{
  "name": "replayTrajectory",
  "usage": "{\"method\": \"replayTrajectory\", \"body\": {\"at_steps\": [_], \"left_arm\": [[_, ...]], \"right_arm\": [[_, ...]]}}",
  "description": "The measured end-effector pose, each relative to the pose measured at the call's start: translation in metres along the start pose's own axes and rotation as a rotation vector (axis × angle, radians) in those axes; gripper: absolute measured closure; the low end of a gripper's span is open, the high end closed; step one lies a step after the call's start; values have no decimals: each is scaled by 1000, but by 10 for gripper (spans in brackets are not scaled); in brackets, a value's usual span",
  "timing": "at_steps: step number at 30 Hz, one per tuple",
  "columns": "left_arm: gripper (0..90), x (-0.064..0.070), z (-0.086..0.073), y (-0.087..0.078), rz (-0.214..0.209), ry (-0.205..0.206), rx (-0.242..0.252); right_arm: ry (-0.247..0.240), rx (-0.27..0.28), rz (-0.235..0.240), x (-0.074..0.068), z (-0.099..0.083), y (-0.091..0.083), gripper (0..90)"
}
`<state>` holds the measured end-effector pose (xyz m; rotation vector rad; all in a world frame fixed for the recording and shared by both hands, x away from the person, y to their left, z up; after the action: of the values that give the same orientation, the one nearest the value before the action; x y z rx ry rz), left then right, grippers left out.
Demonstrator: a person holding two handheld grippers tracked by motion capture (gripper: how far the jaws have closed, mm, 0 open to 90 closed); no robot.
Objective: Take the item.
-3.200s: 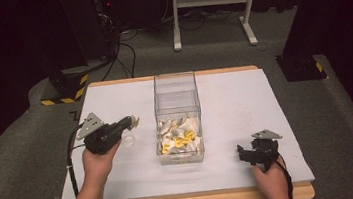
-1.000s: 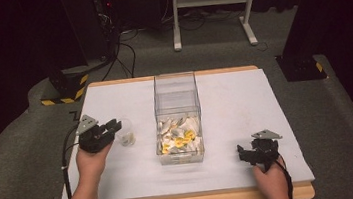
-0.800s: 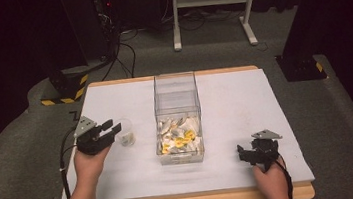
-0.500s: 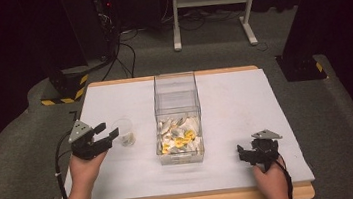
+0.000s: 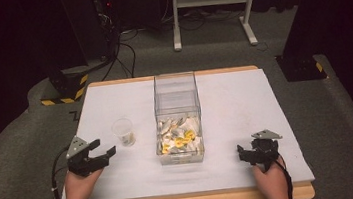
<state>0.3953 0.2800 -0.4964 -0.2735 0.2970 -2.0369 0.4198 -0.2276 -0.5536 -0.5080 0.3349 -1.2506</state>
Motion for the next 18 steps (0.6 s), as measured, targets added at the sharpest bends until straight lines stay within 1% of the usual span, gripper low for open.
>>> {"method": "replayTrajectory", "body": {"at_steps": [3, 5, 8, 9, 10, 12, 14, 18], "left_arm": [[271, -3, -19, 3, 12, 3, -56], [269, -5, -32, 7, 17, -3, -98], [251, -9, -49, 12, 38, 26, -167], [249, -10, -54, 13, 44, 27, -187], [248, -11, -55, 14, 44, 31, -191], [248, -10, -53, 13, 54, 38, -178], [247, -10, -56, 15, 55, 54, -201], [240, -9, -56, 15, 62, 49, -194]], "right_arm": [[0, 0, 0, 0, 0, 0, 133], [0, 0, 0, 0, 0, 0, 132], [0, 0, 0, 0, 0, 0, 132], [0, 0, 0, 0, 0, 0, 132], [0, 0, 0, 0, 0, 0, 133], [0, 0, 0, 0, 0, 0, 133], [-2, 1, 0, 0, 0, 0, 133], [-3, 1, -1, 0, 0, 0, 132]]}}
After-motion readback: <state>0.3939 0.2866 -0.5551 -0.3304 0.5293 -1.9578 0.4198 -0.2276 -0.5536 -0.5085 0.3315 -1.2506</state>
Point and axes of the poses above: each handheld gripper's, and its own axes: y roughly forward along the jaws, z roughly out of its top, x roughly to its right, the point moved 7 cm from there along y, roughly forward along the jaws, and after that the axes turned 12 degrees about x, right-handed, at the moved point
